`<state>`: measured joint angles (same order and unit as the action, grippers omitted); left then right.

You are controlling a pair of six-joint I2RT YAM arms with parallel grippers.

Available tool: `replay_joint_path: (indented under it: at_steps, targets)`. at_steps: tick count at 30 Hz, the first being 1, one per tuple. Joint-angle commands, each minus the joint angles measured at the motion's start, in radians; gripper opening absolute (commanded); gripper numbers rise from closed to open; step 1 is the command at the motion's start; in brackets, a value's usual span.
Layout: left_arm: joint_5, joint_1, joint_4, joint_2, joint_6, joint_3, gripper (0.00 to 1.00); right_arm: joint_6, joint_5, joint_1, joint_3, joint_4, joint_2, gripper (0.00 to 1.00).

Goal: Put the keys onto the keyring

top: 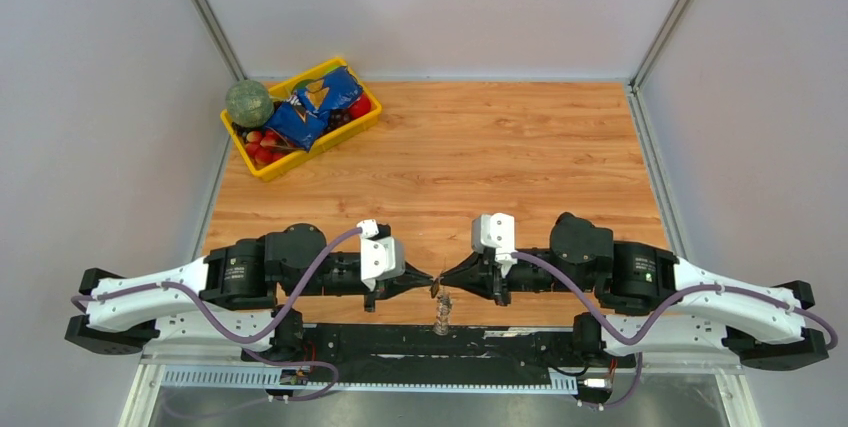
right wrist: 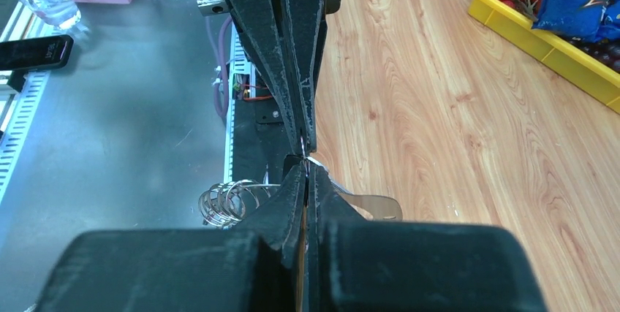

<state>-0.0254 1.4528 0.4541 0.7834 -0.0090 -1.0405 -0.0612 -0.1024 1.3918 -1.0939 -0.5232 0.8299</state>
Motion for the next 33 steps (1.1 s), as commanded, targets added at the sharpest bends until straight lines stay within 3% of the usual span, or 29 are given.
replay_joint_path:
  at_steps: [1, 16, 27, 33]
  targets:
    - [-0.016, 0.003, -0.049, -0.017, 0.008, 0.000, 0.00, 0.025, 0.041, 0.005, 0.023, 0.185, -0.065, 0.00]
    - [0.020, 0.003, -0.266, -0.120, -0.005, 0.089, 0.00, 0.039, 0.090, 0.005, 0.183, 0.553, -0.189, 0.00]
    - [0.022, 0.003, -0.320, -0.117, 0.008, 0.091, 0.00, 0.100, 0.118, 0.004, 0.275, 0.825, -0.237, 0.00]
    - [0.022, 0.003, -0.307, -0.085, 0.035, 0.074, 0.00, 0.117, 0.138, 0.004, 0.288, 0.889, -0.240, 0.00]
